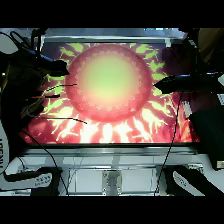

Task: Fold the clothes and pants, and hang the long-sleeved shirts on hangers.

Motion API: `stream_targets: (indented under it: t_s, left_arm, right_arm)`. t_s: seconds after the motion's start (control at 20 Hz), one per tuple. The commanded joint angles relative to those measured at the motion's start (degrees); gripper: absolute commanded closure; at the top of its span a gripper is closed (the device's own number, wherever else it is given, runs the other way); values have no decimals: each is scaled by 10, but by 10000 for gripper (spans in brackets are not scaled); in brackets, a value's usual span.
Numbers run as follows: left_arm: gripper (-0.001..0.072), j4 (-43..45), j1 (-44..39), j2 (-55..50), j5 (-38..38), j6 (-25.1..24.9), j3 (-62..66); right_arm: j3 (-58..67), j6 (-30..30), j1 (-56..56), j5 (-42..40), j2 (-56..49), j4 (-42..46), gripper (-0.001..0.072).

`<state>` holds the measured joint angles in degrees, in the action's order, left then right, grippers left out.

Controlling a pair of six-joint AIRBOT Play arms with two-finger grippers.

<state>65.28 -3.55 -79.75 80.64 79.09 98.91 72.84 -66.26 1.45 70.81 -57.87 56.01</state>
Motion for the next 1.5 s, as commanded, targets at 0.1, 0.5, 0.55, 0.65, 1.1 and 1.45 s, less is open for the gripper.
stream_targets:
  t_s: [0.1, 0.5, 0.55, 0.65, 1.1, 1.45]
  left_arm:
    - [683, 0, 0, 0, 0, 0, 0]
    - [683, 0, 0, 0, 0, 0, 0]
    - [683, 0, 0, -1, -4, 0, 0]
    - [682, 3, 0, -10, -20, 0, 0]
    - [190, 386, 161, -94, -136, 238, 0]
    - [2, 91, 405, -163, -71, 221, 0]
  right_arm:
    - [1, 0, 1, 0, 0, 1, 702]
    - [1, 0, 1, 0, 0, 1, 702]
    - [1, 0, 1, 0, 0, 1, 702]
    - [0, 0, 1, -17, 0, 1, 701]
    - [1, 0, 1, -143, 0, -11, 562]
    - [1, 0, 1, -213, 0, -12, 371]
